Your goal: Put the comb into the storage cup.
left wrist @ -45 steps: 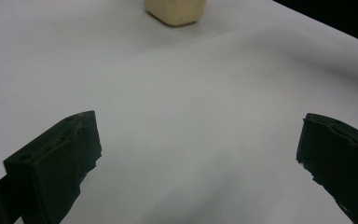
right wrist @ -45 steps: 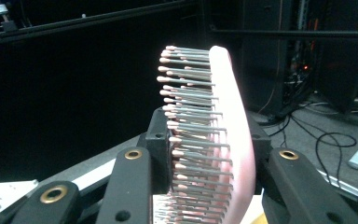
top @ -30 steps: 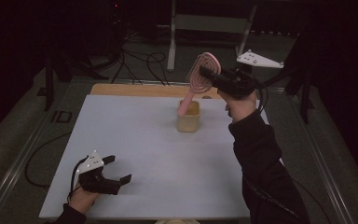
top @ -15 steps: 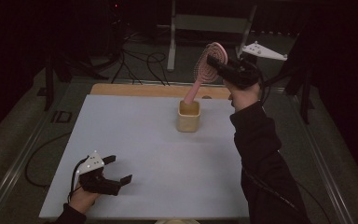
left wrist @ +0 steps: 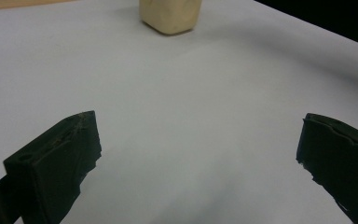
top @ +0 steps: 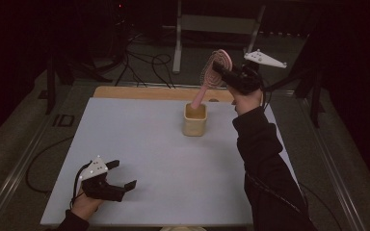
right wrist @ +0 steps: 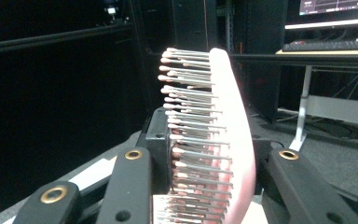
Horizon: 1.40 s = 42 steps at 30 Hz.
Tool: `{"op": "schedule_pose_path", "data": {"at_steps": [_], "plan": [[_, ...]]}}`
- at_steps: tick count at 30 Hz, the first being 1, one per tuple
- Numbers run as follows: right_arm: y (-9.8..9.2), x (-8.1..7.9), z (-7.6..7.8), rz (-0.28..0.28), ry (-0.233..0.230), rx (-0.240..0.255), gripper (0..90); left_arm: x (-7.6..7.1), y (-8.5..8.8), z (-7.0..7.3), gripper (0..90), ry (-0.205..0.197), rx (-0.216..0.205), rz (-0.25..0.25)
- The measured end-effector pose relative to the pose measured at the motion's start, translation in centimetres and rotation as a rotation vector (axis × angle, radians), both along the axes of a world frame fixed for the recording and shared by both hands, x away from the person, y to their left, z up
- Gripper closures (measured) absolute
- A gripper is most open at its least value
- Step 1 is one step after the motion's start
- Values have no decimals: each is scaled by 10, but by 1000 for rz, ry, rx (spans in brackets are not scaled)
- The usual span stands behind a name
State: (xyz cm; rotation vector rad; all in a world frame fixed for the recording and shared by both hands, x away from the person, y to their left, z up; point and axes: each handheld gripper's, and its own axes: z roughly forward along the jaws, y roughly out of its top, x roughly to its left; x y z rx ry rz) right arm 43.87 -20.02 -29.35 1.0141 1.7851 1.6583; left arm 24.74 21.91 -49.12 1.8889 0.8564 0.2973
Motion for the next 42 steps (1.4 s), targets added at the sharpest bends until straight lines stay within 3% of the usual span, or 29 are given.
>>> {"op": "schedule_pose_path", "data": {"at_steps": [23,42], "plan": [[5,16,-43,-6,70,-16,651,-1,-1,0,2,-5,2,-9],[13,22,-68,-1,106,-26,650,-1,-1,0,2,-4,-2,-18]]}}
